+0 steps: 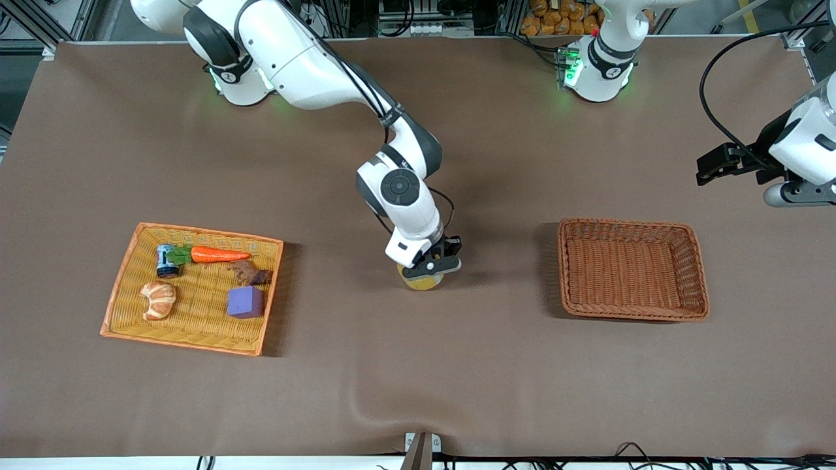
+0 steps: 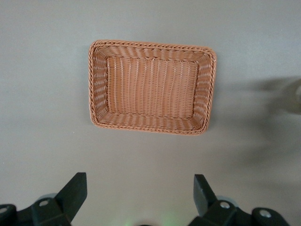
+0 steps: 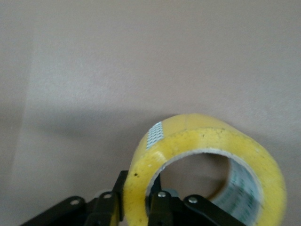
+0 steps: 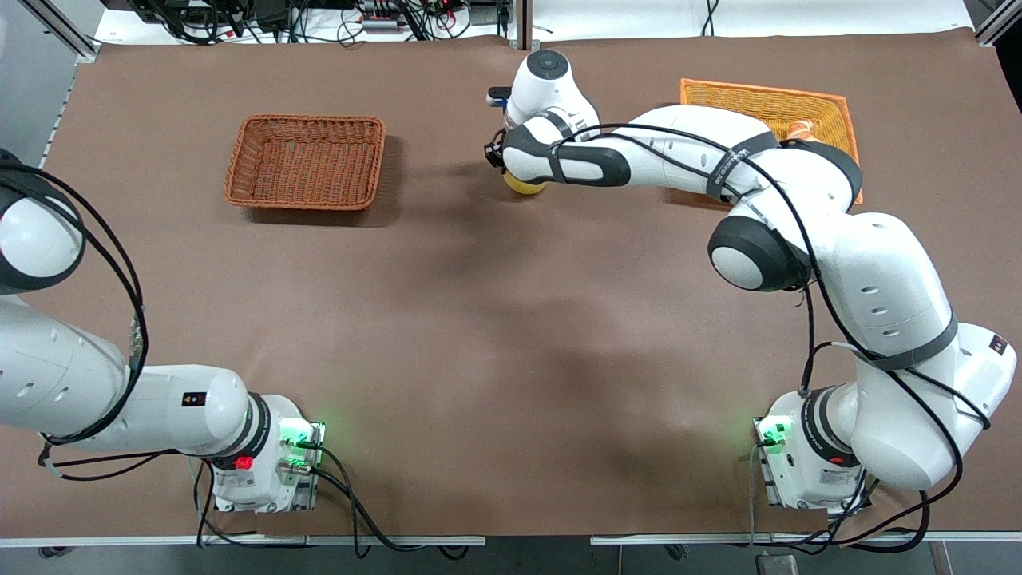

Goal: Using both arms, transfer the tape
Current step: 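Set the tape down with the right gripper while the left gripper approaches, then grasp the tape with the left gripper while the right gripper withdraws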

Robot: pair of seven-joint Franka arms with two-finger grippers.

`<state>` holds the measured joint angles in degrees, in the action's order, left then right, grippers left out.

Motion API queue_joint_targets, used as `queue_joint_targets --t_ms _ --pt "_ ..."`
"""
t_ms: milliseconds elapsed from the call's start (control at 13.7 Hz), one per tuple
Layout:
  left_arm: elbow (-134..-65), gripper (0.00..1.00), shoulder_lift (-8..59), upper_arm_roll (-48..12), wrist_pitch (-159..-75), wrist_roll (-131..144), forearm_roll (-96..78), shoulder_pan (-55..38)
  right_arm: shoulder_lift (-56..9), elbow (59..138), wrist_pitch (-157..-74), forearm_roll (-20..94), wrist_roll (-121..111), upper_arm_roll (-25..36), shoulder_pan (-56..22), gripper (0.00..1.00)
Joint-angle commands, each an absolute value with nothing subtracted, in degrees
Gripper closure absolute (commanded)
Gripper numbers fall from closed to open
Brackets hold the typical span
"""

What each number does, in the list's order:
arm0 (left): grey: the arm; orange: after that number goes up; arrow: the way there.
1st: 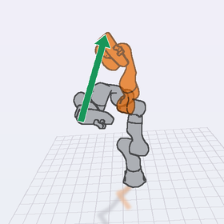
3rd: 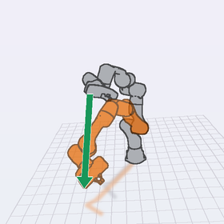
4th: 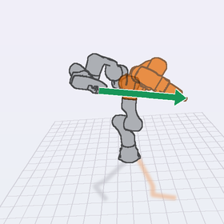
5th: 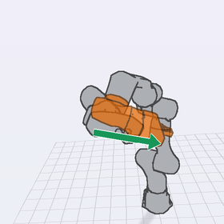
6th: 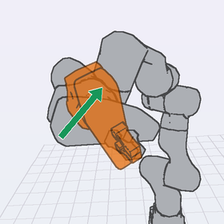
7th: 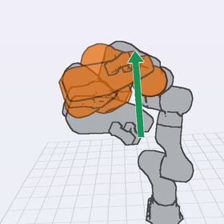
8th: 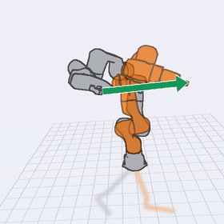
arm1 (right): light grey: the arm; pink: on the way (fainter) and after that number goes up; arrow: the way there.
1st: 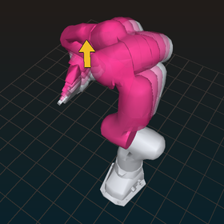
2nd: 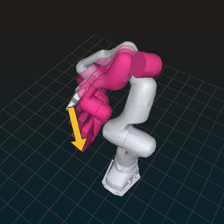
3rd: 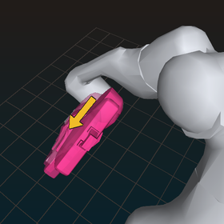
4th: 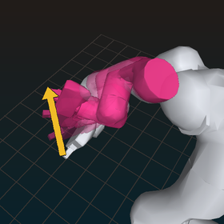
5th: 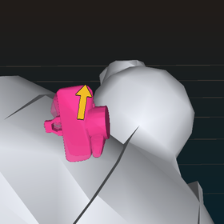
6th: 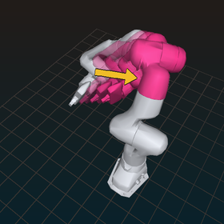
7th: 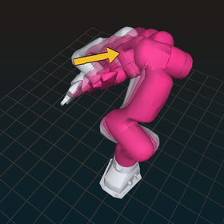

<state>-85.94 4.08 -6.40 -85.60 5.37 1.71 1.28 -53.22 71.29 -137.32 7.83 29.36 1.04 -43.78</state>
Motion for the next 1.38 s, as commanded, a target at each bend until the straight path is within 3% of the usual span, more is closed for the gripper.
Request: queue_joint_targets --t_ms 0,73,146,364,583,728,874,1093,1311 --pt "-86.2 0.00 3.7 -6.6 -85.5 5.9 0.9 1.7 -52.2 69.0 -135.4 8.5 29.6 1.0 -43.0 0.34" --pt "-86.2 0.00 3.8 -6.6 -85.5 5.9 0.9 1.7 -51.2 69.1 -134.1 8.9 29.6 1.1 -42.0 0.12" --pt "-86.3 0.00 3.8 -6.6 -85.5 5.9 0.9 1.7 -50.1 69.0 -129.7 9.0 29.4 0.6 -39.6 0.00" --pt "-86.8 0.00 4.1 -6.7 -86.7 6.1 0.5 1.1 -40.6 71.8 -114.6 8.8 20.2 1.2 -32.5 0.00" --pt "-86.9 0.00 7.1 -7.4 -89.9 10.6 0.4 -2.7 -29.8 81.4 -113.4 8.4 16.4 1.1 -22.6 0.00" --pt "-86.7 0.00 10.4 -7.8 -93.0 19.2 0.5 -8.1 -22.6 89.5 -117.7 8.0 6.5 1.9 -18.1 0.00" --pt "-86.4 0.00 14.3 -7.8 -98.0 29.0 0.5 -14.4 -17.3 93.1 -114.2 8.0 6.6 2.2 -14.0 0.00" --pt "-83.7 0.00 23.9 -7.7 -107.5 45.1 0.9 -23.2 -11.1 93.3 -102.8 6.7 6.2 4.5 -11.1 0.00" --pt "-75.0 0.00 37.0 -6.8 -115.6 63.8 1.3 -31.4 -6.3 92.0 -97.4 2.9 5.5 4.6 -5.9 0.00"
